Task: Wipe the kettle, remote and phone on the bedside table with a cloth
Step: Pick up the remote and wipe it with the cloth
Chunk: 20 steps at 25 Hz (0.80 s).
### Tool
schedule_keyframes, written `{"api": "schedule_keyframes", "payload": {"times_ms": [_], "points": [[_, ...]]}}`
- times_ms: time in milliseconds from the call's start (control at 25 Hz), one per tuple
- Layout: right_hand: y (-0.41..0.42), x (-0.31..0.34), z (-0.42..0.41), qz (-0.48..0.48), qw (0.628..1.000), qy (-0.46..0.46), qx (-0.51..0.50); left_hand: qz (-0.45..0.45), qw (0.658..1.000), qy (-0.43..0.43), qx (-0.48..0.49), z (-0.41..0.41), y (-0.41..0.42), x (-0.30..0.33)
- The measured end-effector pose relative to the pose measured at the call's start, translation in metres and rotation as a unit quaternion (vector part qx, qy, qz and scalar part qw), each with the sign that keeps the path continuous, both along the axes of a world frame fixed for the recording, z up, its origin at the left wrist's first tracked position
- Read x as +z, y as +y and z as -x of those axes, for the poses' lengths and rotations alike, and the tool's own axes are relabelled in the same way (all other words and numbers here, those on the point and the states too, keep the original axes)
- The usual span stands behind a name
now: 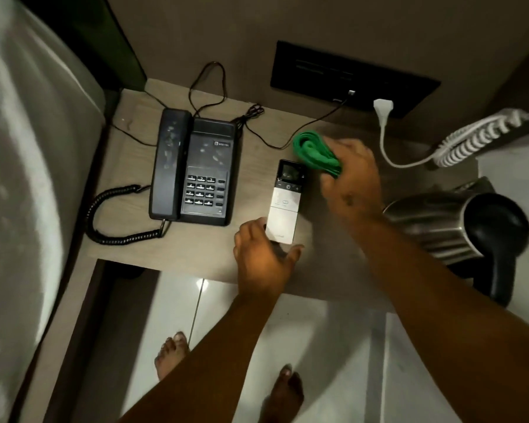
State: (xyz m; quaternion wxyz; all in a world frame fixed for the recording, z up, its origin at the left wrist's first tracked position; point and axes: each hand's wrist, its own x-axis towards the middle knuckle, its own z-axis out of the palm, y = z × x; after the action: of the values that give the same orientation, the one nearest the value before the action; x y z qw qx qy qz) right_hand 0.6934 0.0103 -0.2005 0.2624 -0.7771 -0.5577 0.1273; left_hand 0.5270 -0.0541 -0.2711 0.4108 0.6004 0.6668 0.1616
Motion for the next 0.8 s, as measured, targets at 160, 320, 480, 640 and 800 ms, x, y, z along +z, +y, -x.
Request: {"api": "schedule_keyframes", "payload": {"times_ms": [160, 320, 480, 640, 800], "points": [[0.026, -0.024, 0.020, 0.165, 0.972, -0.125, 0.113, -0.029, 0.999, -0.009, 0.019, -0.002, 0.004, -0.009], [0.014, -0.037, 0.035, 0.192, 0.962, -0.132, 0.141, -0.042, 0.998, -0.024, 0.050, -0.002, 0.002, -0.015], [-0.017, -0.030, 0.052, 0.117, 0.985, -0.050, 0.117, -0.045, 0.994, -0.055, 0.079, -0.002, -0.002, -0.021], [0.007, -0.029, 0.040, 0.193, 0.961, -0.141, 0.140, -0.060, 0.995, -0.034, 0.066, 0.000, -0.004, -0.022], [0.057, -0.025, 0.028, 0.225, 0.958, -0.154, 0.085, -0.046, 0.996, -0.027, 0.065, -0.002, -0.003, -0.019]]}}
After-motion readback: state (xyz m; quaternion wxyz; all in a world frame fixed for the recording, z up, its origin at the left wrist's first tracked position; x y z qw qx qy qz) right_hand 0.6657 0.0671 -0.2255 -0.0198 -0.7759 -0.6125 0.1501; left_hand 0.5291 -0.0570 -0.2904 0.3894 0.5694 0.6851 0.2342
